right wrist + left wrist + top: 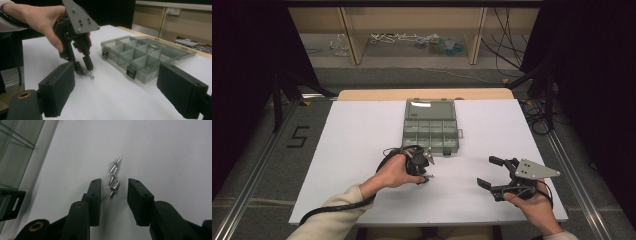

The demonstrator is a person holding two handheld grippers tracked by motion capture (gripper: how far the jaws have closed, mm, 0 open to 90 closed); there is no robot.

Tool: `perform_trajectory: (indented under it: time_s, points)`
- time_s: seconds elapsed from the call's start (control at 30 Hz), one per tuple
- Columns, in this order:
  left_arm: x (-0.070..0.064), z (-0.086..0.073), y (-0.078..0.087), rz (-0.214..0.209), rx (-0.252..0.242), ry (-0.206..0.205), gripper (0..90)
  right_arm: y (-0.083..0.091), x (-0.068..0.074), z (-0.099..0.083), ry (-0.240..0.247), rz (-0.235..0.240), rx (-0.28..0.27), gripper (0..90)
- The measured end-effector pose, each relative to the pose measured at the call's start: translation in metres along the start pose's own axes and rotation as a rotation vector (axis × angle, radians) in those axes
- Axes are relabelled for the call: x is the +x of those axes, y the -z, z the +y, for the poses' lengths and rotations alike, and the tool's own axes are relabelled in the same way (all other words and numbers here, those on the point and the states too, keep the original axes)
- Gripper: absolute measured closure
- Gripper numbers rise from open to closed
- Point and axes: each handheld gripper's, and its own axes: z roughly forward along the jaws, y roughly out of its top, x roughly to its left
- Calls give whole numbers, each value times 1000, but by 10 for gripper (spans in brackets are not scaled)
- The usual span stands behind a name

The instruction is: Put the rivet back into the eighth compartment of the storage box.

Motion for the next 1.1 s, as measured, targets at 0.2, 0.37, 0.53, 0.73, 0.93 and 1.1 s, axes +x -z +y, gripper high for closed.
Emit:
perform_trajectory:
  time_s: [0.2,0.37,0.53,0.73,0.93,1.1]
  points:
    - [-3,1,0,-5,10,-6,723,-1,0,0,0,1,-9,160]
    - [-8,3,0,1,19,-9,820,0,0,0,2,-2,2,160]
    - [-7,2,0,-3,12,6,826,1,-1,0,4,1,5,160]
    - [-5,2,5,-19,-30,38,834,1,-1,0,4,0,5,160]
    - [-3,2,10,-23,-84,70,836,1,-1,0,6,-1,6,160]
    - [1,11,14,-3,-160,105,836,1,-1,0,6,-4,5,160]
